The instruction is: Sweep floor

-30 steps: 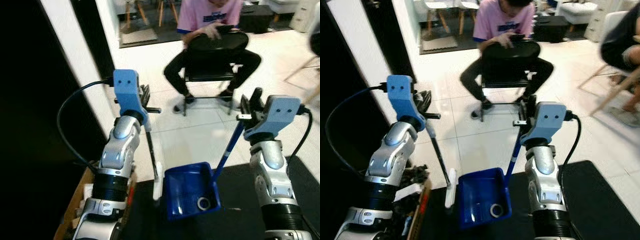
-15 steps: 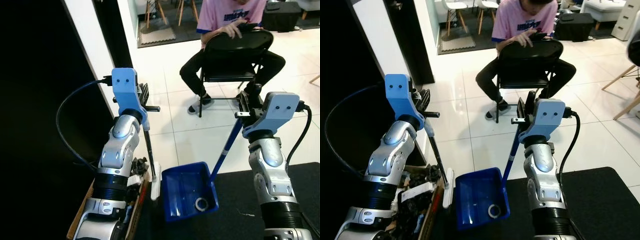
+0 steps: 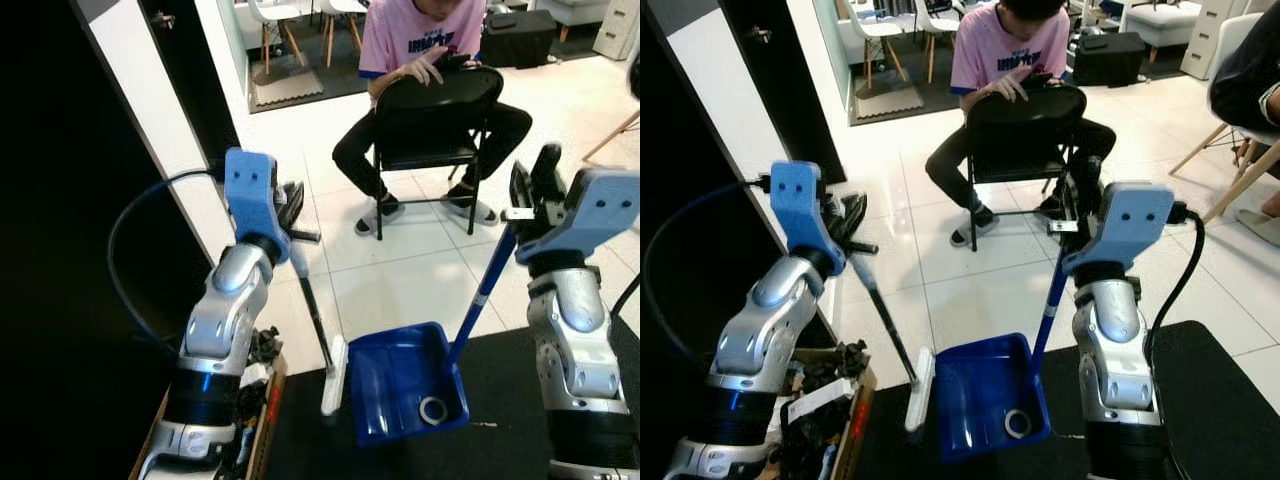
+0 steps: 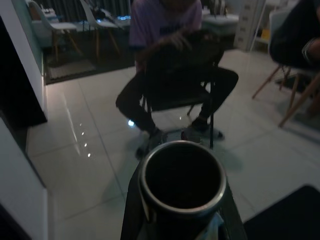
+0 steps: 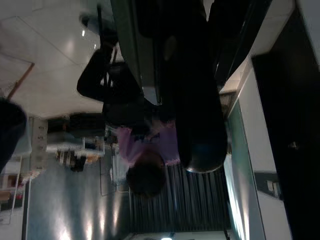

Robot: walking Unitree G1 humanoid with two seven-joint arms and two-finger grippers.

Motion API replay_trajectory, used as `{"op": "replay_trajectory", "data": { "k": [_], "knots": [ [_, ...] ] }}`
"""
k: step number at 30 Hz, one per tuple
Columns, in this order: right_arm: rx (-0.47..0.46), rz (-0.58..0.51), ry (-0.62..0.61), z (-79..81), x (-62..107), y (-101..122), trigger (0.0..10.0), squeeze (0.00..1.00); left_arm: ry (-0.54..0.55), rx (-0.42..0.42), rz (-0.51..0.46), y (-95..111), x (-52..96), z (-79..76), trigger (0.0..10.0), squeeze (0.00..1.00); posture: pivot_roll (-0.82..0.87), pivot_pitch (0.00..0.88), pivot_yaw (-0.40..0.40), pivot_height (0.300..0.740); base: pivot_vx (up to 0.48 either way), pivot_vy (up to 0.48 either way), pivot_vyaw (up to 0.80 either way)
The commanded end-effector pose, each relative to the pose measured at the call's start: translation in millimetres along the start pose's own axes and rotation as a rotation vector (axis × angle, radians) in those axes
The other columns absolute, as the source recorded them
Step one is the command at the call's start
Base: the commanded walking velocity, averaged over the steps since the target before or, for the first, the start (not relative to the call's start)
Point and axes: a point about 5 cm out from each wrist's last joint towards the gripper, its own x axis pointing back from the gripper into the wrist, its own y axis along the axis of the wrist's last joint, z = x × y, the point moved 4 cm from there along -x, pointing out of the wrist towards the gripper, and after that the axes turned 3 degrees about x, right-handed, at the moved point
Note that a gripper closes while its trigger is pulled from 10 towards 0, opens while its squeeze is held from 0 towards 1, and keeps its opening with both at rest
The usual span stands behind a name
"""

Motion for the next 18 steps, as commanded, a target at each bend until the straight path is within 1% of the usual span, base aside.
{"op": "replay_trajectory", "data": {
  "k": [1, 3, 5, 6, 8, 12, 13, 14, 18],
  "knots": [
    [-0.03, -0.002, 0.025, 9.3, 2.1, -3.6, 10.0, 0.0, 0.022, -0.084, 0.005, 0.3, 6.2, 8.3, 10.0, 0.0, -0.08, 0.109, 0.131, 0.74, 0.0, 0.0, 0.0],
    [-0.039, 0.063, 0.036, 16.9, 12.3, -24.0, 10.0, 0.0, 0.019, -0.114, 0.052, -21.5, 17.8, 6.3, 10.0, 0.0, -0.08, 0.111, 0.133, 0.74, 0.0, 0.0, 0.0],
    [-0.037, 0.119, 0.038, 21.0, 22.4, -41.7, 10.0, 0.0, 0.025, -0.122, 0.105, -44.5, 29.6, 5.0, 10.0, 0.0, -0.07, 0.112, 0.131, 0.74, 0.0, 0.0, 0.0],
    [-0.035, 0.136, 0.034, 21.4, 25.9, -47.4, 10.0, 0.0, 0.038, -0.126, 0.129, -53.7, 33.7, 6.0, 10.0, 0.0, -0.07, 0.112, 0.131, 0.74, 0.0, 0.0, 0.0],
    [-0.033, 0.158, 0.025, 20.9, 30.6, -53.9, 10.0, 0.0, 0.055, -0.118, 0.162, -64.3, 40.0, 7.1, 10.0, 0.0, -0.07, 0.113, 0.132, 0.74, 0.0, 0.0, 0.0],
    [-0.033, 0.166, 0.022, 21.2, 33.2, -56.6, 10.0, 0.0, 0.078, -0.099, 0.168, -67.3, 42.9, 9.0, 10.0, 0.0, -0.07, 0.112, 0.132, 0.74, 0.0, 0.0, 0.0],
    [-0.028, 0.166, 0.029, 23.4, 34.8, -58.0, 10.0, 0.0, 0.108, -0.085, 0.167, -67.4, 43.2, 12.3, 10.0, 0.0, -0.07, 0.112, 0.131, 0.74, 0.0, 0.0, 0.0],
    [-0.026, 0.166, 0.031, 24.2, 35.1, -58.4, 10.0, 0.0, 0.114, -0.082, 0.166, -67.3, 43.1, 13.0, 10.0, 0.0, -0.07, 0.112, 0.131, 0.74, 0.0, 0.0, 0.0],
    [-0.033, 0.159, 0.04, 29.2, 34.2, -58.2, 10.0, 0.0, 0.118, -0.097, 0.168, -65.8, 41.9, 13.8, 10.0, 0.0, -0.07, 0.108, 0.132, 0.74, 0.0, 0.0, 0.0]
  ]
}}
